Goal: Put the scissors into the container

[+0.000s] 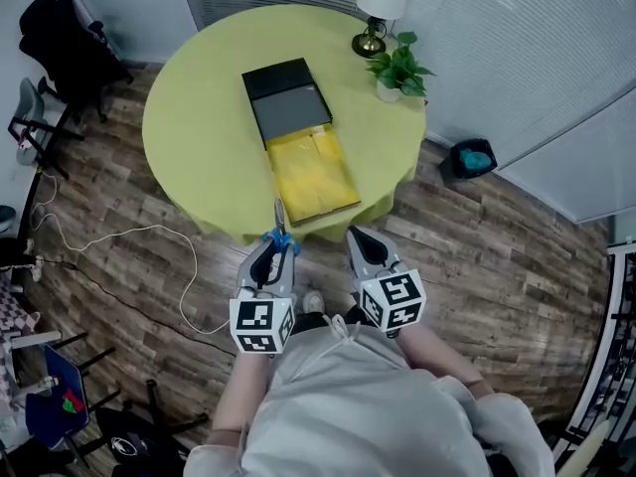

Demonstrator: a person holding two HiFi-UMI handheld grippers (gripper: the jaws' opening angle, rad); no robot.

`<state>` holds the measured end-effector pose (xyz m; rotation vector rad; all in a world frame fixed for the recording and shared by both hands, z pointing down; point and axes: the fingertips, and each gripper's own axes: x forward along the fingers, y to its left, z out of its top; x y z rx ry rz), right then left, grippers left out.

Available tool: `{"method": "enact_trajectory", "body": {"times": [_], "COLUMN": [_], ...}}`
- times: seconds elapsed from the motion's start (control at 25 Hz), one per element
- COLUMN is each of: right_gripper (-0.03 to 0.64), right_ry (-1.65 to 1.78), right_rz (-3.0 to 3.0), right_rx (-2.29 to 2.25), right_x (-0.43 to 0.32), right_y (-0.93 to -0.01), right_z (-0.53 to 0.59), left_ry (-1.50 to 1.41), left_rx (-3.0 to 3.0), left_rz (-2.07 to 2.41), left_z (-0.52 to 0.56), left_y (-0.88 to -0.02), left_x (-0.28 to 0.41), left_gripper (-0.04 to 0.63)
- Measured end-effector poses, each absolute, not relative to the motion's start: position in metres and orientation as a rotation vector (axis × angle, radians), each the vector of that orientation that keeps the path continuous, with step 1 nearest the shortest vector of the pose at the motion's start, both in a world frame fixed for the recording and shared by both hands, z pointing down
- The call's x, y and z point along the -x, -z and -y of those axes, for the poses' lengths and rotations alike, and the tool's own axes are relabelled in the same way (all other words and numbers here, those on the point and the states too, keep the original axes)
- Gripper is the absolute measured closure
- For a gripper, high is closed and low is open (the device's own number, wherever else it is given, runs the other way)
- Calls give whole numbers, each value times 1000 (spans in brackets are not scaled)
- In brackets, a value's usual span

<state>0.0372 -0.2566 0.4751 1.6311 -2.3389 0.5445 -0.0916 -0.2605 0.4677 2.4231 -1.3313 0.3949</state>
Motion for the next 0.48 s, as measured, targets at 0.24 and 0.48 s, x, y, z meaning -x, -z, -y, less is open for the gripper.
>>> {"method": "enact_trajectory", "body": {"times": [0.24, 0.48], "right_gripper": [617, 618], "right_ry": [-552, -533], "right_rz": [2322, 2361], "right_rx": [-1613, -1544], "right_x": [-44, -55], "right_y": [-485, -486], "right_z": [291, 334], "left_ry": [-423, -459], "left_rx": [-2376, -2320], "left_rz": [1302, 1308], "left_z": [295, 329], "left_y": [-486, -500], "left_x": [82, 62], "left_gripper": [511, 511]}}
